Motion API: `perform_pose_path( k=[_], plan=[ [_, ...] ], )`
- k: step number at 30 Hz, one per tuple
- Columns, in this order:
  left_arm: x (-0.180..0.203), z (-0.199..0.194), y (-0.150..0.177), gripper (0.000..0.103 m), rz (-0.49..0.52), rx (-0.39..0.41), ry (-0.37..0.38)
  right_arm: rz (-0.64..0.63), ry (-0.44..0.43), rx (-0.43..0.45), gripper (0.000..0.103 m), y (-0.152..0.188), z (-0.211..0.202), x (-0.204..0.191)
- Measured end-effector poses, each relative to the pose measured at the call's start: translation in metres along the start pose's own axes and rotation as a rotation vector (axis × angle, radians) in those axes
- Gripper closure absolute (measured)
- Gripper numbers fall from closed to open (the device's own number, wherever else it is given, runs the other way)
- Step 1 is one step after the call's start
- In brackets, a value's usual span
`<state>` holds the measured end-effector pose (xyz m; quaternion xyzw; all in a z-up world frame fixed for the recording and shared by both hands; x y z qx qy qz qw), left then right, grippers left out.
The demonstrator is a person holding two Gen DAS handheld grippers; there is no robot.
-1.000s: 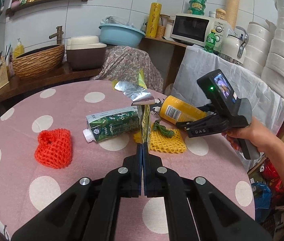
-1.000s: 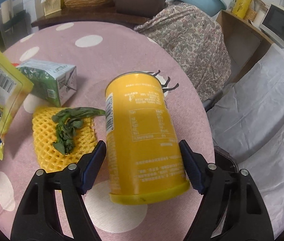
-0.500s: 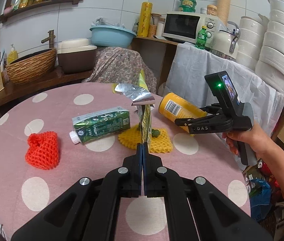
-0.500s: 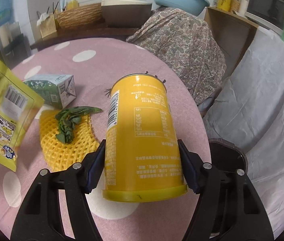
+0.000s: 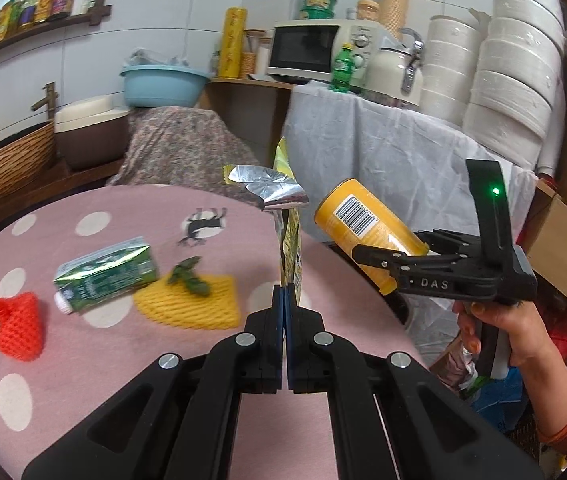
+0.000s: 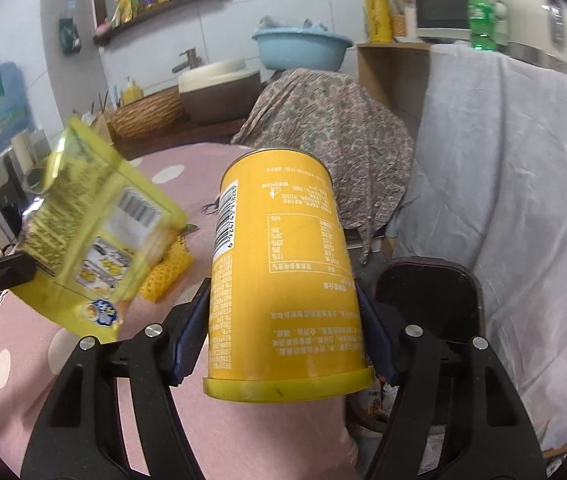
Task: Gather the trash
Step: 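Carry chip bag and yellow can over the bin and release both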
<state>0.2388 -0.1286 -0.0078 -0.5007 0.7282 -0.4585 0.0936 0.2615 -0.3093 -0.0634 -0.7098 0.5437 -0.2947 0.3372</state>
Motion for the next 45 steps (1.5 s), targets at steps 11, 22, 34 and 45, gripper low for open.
perform_pose_path(
  k=[11, 22, 34, 45],
  plan=[
    [0.096, 0.083, -0.007, 0.101, 0.046, -0.122, 0.085, 0.093, 0.214, 0.041, 0.035, 0.067, -0.072, 0.061],
    [0.163, 0.216, 0.005, 0.101, 0.053, -0.364, 0.000, 0.232, 0.326, -0.034, 0.035, 0.139, -0.082, 0.132],
    [0.154, 0.330, 0.042, 0.101, 0.018, -0.604, -0.191, 0.337, 0.329, -0.096, 0.035, 0.183, -0.060, 0.173],
    [0.166, 0.359, 0.053, 0.070, 0.107, -0.618, -0.267, 0.351, 0.296, -0.151, 0.035, 0.201, -0.024, 0.187]
  ],
)
Point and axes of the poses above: each gripper's, at about its wrist camera, not at the fingertips, and z roughly the way its jaws point, x to its right, y to its underside, the point moved 5 cm from there along z, roughly the way its jaws point, and after that the axes turned 14 degrees about -z, right-handed, at the moved point
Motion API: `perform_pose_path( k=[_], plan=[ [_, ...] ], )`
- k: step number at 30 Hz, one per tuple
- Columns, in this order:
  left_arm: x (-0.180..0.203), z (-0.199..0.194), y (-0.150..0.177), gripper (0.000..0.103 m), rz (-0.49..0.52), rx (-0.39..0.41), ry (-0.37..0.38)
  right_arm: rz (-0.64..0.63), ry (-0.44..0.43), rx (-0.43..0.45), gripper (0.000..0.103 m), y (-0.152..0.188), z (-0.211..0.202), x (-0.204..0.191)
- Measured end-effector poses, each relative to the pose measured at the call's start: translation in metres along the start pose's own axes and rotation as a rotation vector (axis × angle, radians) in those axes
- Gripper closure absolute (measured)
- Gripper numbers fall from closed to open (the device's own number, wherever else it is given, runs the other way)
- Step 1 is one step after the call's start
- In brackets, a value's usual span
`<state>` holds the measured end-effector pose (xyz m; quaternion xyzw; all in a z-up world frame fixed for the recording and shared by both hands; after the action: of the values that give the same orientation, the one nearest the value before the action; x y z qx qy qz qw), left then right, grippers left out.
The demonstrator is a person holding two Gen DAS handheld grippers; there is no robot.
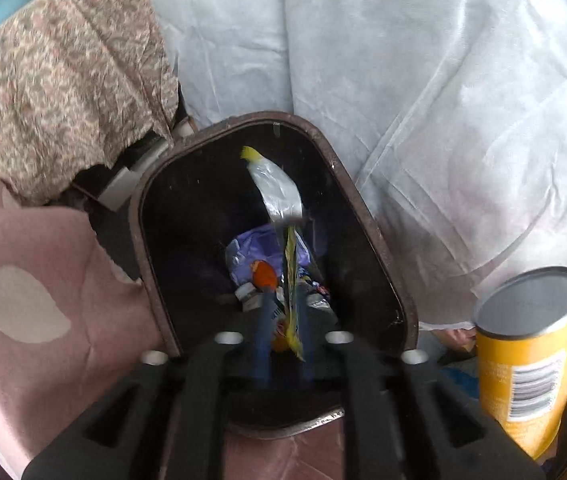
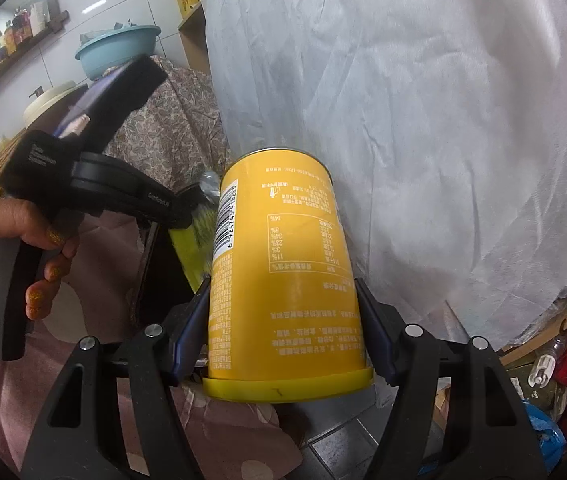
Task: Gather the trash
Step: 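Carry chip bag and yellow can over the bin and release both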
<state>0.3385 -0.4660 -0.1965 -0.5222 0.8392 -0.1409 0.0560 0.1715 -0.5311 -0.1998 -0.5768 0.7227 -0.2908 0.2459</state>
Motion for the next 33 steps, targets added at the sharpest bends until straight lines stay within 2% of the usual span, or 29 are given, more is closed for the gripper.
perform_pose_path(
  k=[1, 2, 6, 11, 17, 20, 25, 33],
  plan=[
    [0.000, -0.004, 0.000, 0.054, 0.003, 0.016, 0.002, -0.001, -0.002, -0.002, 0.035, 0.000, 0.001, -0.001],
    [0.001, -0.007, -0.001, 0.049, 0.003, 0.030, 0.008, -0.003, -0.006, -0.006, 0.035, 0.002, 0.004, -0.002],
    [-0.002, -0.029, -0.007, 0.047, 0.005, 0.095, 0.018, -0.011, -0.041, -0.026, 0.035, -0.005, 0.021, -0.006],
    [-0.016, -0.079, -0.005, 0.034, -0.028, 0.231, 0.076, -0.050, -0.094, -0.064, 0.035, -0.018, 0.043, -0.019],
    [-0.036, -0.144, -0.001, 0.025, -0.018, 0.391, 0.111, -0.130, -0.187, -0.177, 0.035, -0.042, 0.093, -0.054],
    [-0.052, -0.174, 0.004, 0.021, -0.033, 0.466, 0.135, -0.181, -0.213, -0.268, 0.035, -0.051, 0.125, -0.072],
    [-0.070, -0.197, 0.015, 0.020, -0.038, 0.495, 0.154, -0.269, -0.182, -0.408, 0.035, -0.059, 0.175, -0.097],
    [-0.093, -0.203, 0.029, 0.020, -0.049, 0.487, 0.164, -0.299, -0.148, -0.597, 0.035, -0.042, 0.237, -0.112]
  ],
)
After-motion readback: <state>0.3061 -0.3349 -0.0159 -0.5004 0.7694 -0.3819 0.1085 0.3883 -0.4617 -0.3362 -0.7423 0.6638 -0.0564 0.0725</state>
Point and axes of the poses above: each gripper's, at about its wrist camera, not at the fingertips, and z roughly the way its jaws point, x to its right, y to its underside, the point moved 5 cm from there along z, roughly the way its jaws point, and after that the axes turned 14 degrees about -z, right-handed, at the moved point
